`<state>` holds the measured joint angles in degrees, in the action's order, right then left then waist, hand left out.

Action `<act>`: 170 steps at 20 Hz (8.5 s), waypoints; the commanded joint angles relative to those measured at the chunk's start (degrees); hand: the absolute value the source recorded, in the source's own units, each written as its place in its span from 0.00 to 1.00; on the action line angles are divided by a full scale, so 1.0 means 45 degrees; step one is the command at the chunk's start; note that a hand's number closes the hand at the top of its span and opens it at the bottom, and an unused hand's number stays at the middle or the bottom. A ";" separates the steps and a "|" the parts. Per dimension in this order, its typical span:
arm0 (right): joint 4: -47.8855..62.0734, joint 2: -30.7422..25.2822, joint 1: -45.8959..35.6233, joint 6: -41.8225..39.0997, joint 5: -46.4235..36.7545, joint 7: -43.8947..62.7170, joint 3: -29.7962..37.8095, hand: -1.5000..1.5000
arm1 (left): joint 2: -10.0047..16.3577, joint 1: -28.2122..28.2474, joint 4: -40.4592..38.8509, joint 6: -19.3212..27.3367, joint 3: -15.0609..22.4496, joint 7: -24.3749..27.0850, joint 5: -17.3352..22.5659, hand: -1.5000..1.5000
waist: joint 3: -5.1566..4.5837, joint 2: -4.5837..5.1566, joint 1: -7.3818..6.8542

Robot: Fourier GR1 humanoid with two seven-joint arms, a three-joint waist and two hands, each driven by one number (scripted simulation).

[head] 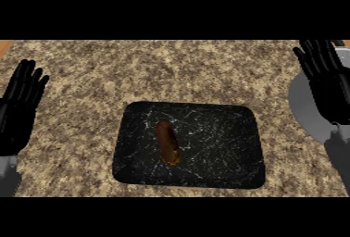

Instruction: Pick the sweet potato from the tray and place it in the pot

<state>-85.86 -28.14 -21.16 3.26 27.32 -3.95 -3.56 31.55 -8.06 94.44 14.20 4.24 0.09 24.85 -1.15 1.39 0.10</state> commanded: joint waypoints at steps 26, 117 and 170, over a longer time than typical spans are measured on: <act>0.4467 0.3519 -1.0141 -0.6840 -0.8552 0.4954 -0.8526 0.00 | -0.1206 -0.1326 -0.1337 0.0867 0.0486 -0.1721 -0.0976 0.50 | 0.0212 -0.0332 -0.0281; -1.2494 0.1017 0.4496 -0.1386 -1.5699 0.9983 -0.1483 1.00 | -0.3540 -0.0557 -0.0045 0.0074 -0.1184 -0.2729 -0.3636 0.50 | 0.0262 -0.0350 0.0261; 1.1308 -0.1585 -0.2608 -0.2722 -0.8516 -0.4915 0.9265 0.00 | -0.4029 -0.0368 -0.0007 -0.0997 -0.1774 -0.2483 -0.3961 0.50 | 0.0283 -0.0246 -0.0210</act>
<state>-39.49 -33.40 -32.70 -5.02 -16.52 -22.50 33.36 14.38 -11.85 93.67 9.79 -3.97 -12.79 7.14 -0.55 -0.10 -0.69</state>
